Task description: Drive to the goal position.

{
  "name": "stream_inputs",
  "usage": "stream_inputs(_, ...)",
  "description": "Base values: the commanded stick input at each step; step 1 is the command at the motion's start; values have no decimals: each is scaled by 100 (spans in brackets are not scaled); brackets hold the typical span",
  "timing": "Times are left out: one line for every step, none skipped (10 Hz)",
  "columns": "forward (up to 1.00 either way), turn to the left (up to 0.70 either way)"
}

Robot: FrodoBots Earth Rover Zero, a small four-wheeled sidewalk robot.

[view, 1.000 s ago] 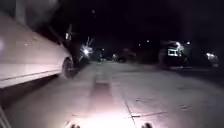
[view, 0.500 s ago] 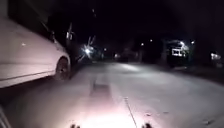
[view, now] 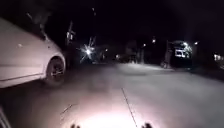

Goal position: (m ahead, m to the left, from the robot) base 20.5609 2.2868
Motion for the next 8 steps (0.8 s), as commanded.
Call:
stream_inputs(85,0)
stream_inputs(85,0)
stream_inputs(85,0)
stream_inputs(85,0)
stream_inputs(85,0)
stream_inputs(85,0)
stream_inputs(85,0)
stream_inputs(85,0)
